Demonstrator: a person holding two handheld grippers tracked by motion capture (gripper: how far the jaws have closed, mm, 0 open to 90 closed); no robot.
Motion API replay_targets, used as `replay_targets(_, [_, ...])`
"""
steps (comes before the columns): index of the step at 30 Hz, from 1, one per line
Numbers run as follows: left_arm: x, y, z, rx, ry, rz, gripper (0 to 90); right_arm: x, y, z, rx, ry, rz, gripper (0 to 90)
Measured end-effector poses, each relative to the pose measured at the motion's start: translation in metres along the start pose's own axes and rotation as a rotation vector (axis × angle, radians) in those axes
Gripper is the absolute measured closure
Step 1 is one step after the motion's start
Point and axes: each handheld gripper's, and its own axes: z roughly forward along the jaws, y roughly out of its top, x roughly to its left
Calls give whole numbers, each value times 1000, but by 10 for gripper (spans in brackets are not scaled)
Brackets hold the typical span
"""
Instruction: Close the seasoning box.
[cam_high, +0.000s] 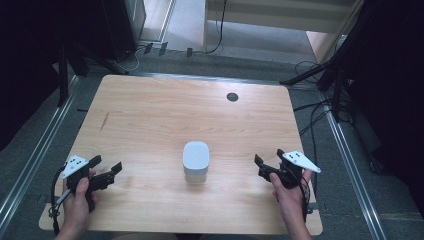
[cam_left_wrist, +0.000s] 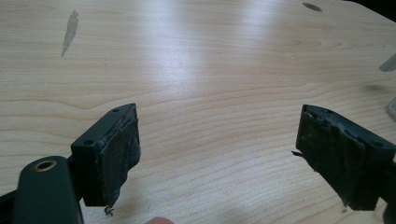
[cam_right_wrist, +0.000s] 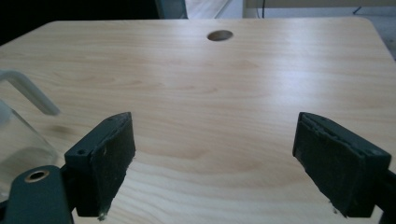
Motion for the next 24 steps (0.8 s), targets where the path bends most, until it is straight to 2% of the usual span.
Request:
replay_targets(2, [0,0,0,1,0,0,136,-13,-10,-8,14,-20,18,132])
replay_targets(6, [0,0,0,0,0,0,136,-29,-27,-19,37,-58,37,133])
replay_targets(13, [0,0,0,-4,3,-4,136,-52,-52,-44,70,-108,49,135])
replay_targets(18, [0,0,0,-3,4,0,136,-65,-60,-60,72,-136,75,136])
replay_targets(24, [0,0,0,-5,5,-2,136,-71,-64,-66,67,-148,90,138])
